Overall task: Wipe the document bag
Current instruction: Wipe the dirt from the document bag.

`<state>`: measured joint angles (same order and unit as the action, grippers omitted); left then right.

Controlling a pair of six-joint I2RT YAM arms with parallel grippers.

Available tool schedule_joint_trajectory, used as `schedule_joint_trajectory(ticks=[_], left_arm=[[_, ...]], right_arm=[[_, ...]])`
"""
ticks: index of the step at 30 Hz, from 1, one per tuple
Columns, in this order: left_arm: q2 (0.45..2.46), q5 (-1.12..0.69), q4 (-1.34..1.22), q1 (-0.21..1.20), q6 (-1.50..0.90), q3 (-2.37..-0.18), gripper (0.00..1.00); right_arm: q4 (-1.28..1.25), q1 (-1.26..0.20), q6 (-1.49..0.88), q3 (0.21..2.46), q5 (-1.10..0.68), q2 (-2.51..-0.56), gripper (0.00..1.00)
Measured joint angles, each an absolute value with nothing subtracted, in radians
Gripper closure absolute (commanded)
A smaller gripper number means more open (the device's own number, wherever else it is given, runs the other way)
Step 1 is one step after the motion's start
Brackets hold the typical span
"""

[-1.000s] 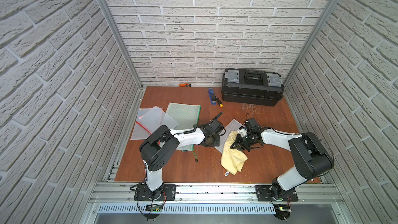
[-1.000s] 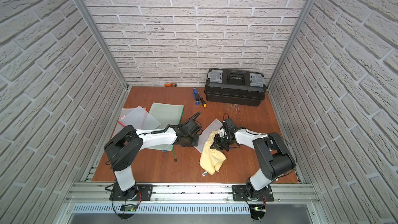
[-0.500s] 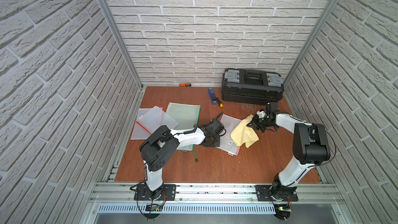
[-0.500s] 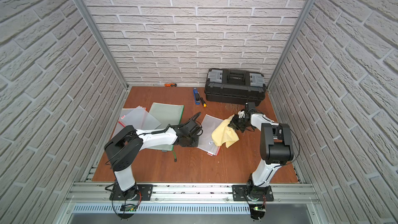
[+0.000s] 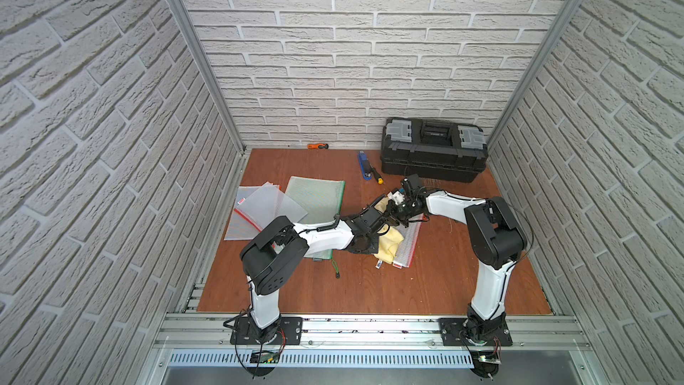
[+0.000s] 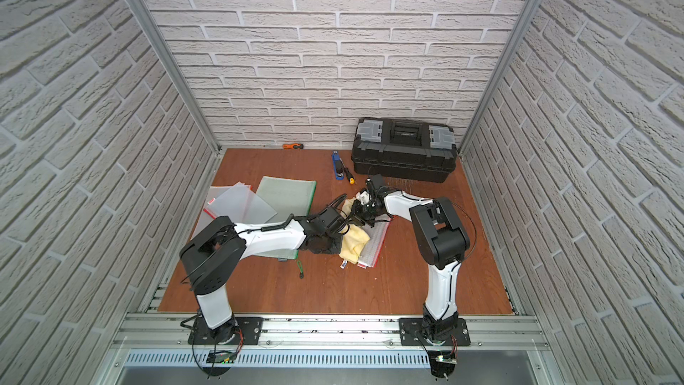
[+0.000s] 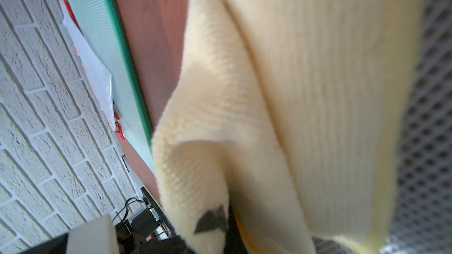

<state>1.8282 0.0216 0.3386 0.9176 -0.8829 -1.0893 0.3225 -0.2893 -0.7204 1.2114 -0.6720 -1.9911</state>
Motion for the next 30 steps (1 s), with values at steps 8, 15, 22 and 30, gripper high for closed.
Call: schedule_joint_trajectory(ticks=[8, 15, 22, 30], left_arm=[[1.828, 0.027, 0.339, 0.919, -0.883, -1.089, 1.0], [1.828, 0.029, 0.34, 0.92, -0.883, -1.089, 1.0], [1.829, 0.062, 0.424, 0.926, -0.85, -1.133, 1.0], [1.855, 0.246, 0.616, 1.033, -0.732, -1.444, 0.36]], right_arm=[[0.31, -0.082, -0.725, 1.221, -0.697, -2.025, 0.98], [0.364, 0.204, -0.675, 1.155, -0.641, -1.877, 0.98], [0.425, 0.317, -0.667, 1.055, -0.568, -1.584, 0.98], [0.516, 0.509, -0.689, 1.03, -0.418, -1.142, 0.98]])
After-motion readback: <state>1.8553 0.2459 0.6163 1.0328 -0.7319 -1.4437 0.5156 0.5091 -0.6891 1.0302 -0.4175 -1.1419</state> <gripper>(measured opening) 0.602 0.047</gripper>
